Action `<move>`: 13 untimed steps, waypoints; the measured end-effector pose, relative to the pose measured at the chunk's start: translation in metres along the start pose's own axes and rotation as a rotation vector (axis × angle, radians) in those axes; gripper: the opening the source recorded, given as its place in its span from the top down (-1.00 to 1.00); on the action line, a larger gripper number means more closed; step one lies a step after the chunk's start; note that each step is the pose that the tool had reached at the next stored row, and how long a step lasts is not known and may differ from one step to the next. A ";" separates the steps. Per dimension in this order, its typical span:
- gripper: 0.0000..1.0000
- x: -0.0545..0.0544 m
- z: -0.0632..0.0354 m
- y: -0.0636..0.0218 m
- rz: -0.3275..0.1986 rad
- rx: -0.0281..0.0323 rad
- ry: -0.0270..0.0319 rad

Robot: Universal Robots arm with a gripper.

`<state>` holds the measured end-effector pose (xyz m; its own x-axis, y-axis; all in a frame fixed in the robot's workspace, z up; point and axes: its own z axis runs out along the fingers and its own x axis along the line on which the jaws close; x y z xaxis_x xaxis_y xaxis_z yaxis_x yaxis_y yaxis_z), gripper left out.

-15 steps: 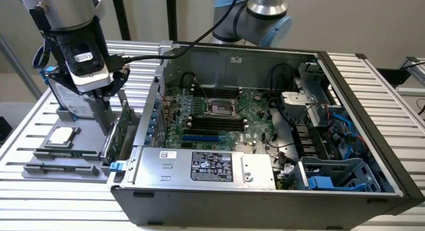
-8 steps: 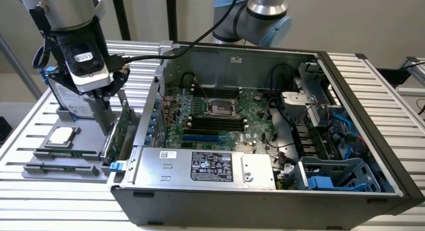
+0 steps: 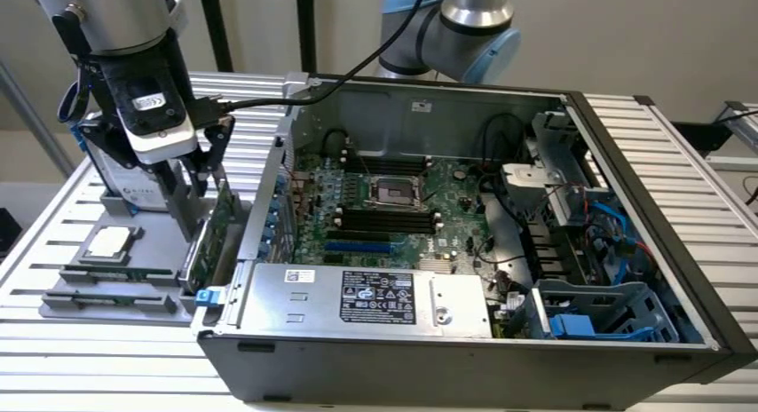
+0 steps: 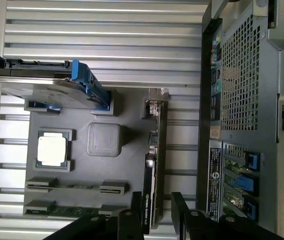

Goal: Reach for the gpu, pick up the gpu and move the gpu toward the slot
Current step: 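Pick up the gpu and move the gpu toward the slot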

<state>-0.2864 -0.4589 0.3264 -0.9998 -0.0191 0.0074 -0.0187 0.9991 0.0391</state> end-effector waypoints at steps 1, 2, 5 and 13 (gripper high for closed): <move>0.28 0.000 0.0000 0.0000 0.000 0.0000 0.0000; 0.28 0.000 0.0000 0.0000 0.000 0.0000 -0.0001; 0.15 0.001 0.0040 -0.0002 0.000 0.0007 -0.0035; 0.15 0.007 0.0185 -0.0007 0.000 0.0009 -0.0050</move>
<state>-0.2935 -0.4590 0.3079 -0.9998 -0.0192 0.0024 -0.0191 0.9991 0.0382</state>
